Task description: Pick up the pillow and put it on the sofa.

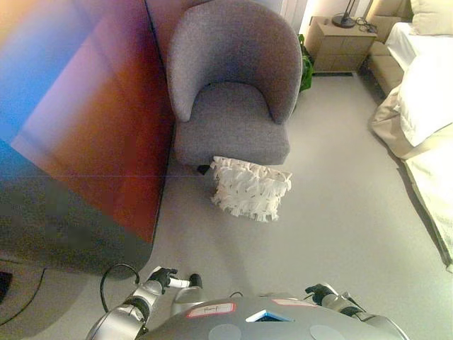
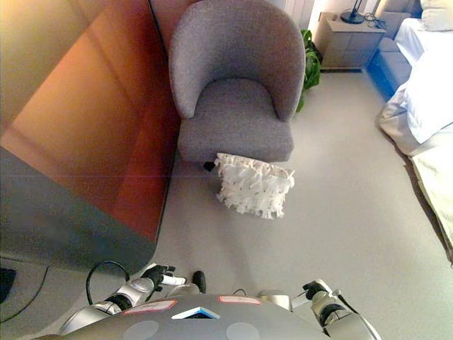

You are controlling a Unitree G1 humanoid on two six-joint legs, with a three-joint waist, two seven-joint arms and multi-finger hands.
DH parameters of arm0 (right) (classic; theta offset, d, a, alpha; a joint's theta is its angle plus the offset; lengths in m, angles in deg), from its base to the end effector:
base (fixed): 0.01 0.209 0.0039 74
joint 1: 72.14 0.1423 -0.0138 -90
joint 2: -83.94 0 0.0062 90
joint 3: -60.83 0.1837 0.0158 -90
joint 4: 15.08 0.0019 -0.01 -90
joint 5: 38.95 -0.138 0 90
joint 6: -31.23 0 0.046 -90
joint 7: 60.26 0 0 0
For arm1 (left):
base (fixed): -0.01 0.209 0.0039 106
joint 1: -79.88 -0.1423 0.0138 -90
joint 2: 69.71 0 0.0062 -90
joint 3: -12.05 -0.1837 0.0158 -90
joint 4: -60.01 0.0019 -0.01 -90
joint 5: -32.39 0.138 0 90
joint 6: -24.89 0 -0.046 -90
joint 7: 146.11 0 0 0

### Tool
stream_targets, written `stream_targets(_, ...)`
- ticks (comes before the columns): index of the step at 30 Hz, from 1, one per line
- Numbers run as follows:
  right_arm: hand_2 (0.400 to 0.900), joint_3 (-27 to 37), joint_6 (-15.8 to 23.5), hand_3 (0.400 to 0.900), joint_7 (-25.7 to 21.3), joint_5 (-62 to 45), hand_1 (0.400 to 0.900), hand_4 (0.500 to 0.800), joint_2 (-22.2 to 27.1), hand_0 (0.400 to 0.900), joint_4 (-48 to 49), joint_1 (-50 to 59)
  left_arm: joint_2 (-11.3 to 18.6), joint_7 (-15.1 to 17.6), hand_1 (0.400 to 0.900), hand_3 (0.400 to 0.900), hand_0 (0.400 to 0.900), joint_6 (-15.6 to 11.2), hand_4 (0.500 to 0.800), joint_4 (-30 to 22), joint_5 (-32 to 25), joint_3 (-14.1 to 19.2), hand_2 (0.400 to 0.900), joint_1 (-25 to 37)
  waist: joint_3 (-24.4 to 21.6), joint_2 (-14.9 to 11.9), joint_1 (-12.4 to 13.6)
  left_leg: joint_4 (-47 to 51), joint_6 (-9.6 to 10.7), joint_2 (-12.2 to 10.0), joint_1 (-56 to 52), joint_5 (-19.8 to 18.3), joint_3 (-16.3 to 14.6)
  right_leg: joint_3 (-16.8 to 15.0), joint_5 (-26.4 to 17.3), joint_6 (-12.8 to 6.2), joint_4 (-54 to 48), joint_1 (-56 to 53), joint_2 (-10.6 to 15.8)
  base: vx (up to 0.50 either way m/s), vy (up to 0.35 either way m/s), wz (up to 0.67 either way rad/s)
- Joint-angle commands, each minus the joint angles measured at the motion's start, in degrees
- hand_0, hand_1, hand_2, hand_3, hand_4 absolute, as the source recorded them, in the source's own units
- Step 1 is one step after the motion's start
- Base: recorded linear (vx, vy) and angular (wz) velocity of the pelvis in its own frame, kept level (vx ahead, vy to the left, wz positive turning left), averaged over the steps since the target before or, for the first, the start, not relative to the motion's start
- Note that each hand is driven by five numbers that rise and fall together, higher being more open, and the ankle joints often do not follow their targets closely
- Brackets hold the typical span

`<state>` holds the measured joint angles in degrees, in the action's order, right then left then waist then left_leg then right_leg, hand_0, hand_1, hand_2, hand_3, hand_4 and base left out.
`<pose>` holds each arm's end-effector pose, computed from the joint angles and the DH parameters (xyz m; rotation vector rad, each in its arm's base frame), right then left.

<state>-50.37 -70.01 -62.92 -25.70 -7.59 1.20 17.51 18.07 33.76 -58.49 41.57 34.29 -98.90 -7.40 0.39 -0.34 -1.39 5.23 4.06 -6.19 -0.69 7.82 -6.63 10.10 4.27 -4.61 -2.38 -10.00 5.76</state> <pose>0.0489 -0.2242 -0.1204 -0.7248 1.4736 0.2158 0.0779 0.2134 -0.1175 0.4886 1.3367 -0.1646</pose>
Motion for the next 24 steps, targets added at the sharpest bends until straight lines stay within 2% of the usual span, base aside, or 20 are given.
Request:
stream_targets(1, 0.900, -0.9, -1.6, 0.900, -0.4, 0.1, 0.900, 0.800, 0.8, 0.900, -2.2, 6.2, 0.0, -1.3, 0.900, 0.900, 0.900, 0.7, 0.800, 2.8, 0.8, -0.8, 0.900, 2.2, 3.1, -1.1, 0.9, -0.2, -0.7, 0.3, -6.2, -9.8, -0.7, -1.5, -5.6, -3.33, -2.4, 4.2, 2.5, 0.00, 0.000, 0.00)
stream_targets(11, 0.900, -0.7, -2.4, 0.900, -0.8, -0.5, 0.900, 0.800, 0.7, 0.900, -2.2, 6.3, 0.3, -1.2, 0.900, 0.900, 0.900, 0.8, 0.800, 3.0, 0.7, -0.3, 0.900, 2.4, 3.4, -1.1, 0.9, -0.2, -0.7, 0.2, -6.0, -9.7, -0.7, -1.3, -5.2, -3.16, -1.8, 4.4, 2.4, 0.00, -0.015, -0.01)
stream_targets(15, 0.900, -0.6, -2.8, 0.900, -0.9, -2.5, 0.900, 0.800, 0.6, 0.900, -2.1, 6.4, 0.9, -0.9, 0.900, 0.900, 0.900, 1.1, 0.800, 3.1, 0.9, -0.1, 0.900, 2.1, 3.6, -1.1, 0.6, -0.2, -1.0, -0.6, -6.3, -9.5, -0.8, -2.1, -3.4, -2.34, 0.9, 5.1, 1.2, 0.03, -0.122, -0.05)
stream_targets(18, 0.900, -0.5, -2.6, 0.900, -1.8, -4.8, 0.900, 0.800, 0.6, 0.900, -2.0, 6.9, 1.2, 0.9, 0.900, 0.900, 0.900, 2.0, 0.800, 3.3, -0.8, 0.5, 0.900, 2.5, 4.3, -1.4, 0.2, -2.1, -0.9, -2.1, -5.7, -9.2, -0.2, -4.0, -1.5, -0.83, 4.1, 6.7, -0.7, 0.00, -0.211, -0.09)
stream_targets(20, 0.900, -0.6, -2.1, 0.900, -2.2, -5.4, 0.900, 0.800, 0.7, 0.900, -2.0, 7.3, 1.4, 1.5, 0.900, 0.900, 0.900, 2.2, 0.800, 3.4, -2.6, 1.0, 0.900, 2.7, 4.9, -1.8, 0.0, -5.1, -0.7, -2.9, -4.3, -9.6, 0.6, -4.8, -0.8, -0.01, 5.8, 7.9, -1.4, 0.00, -0.223, -0.11)
stream_targets(21, 0.900, -0.4, -1.7, 0.900, -2.4, -5.6, 0.900, 0.800, 1.0, 0.900, -2.0, 7.7, 1.2, 2.7, 0.900, 0.900, 0.900, 2.3, 0.800, 3.7, -5.7, 2.8, 0.900, 2.8, 5.9, -2.7, -0.1, -10.9, -0.7, -4.0, -2.5, -10.5, 0.9, -5.5, -0.7, 0.93, 7.6, 8.7, -2.0, 0.03, -0.279, -0.22)
stream_targets(24, 0.900, 0.0, -1.5, 0.900, -0.5, -5.0, 0.900, 0.800, 1.7, 0.900, -2.1, 7.9, 1.1, 3.9, 0.900, 0.900, 0.900, 1.8, 0.800, 3.5, -8.2, 6.3, 0.900, 1.6, 7.4, -4.4, 0.1, -24.3, -2.1, -5.0, 1.2, -10.9, 1.1, -6.2, -0.5, 2.75, 9.1, 9.1, -2.4, 0.09, -0.312, -0.37)
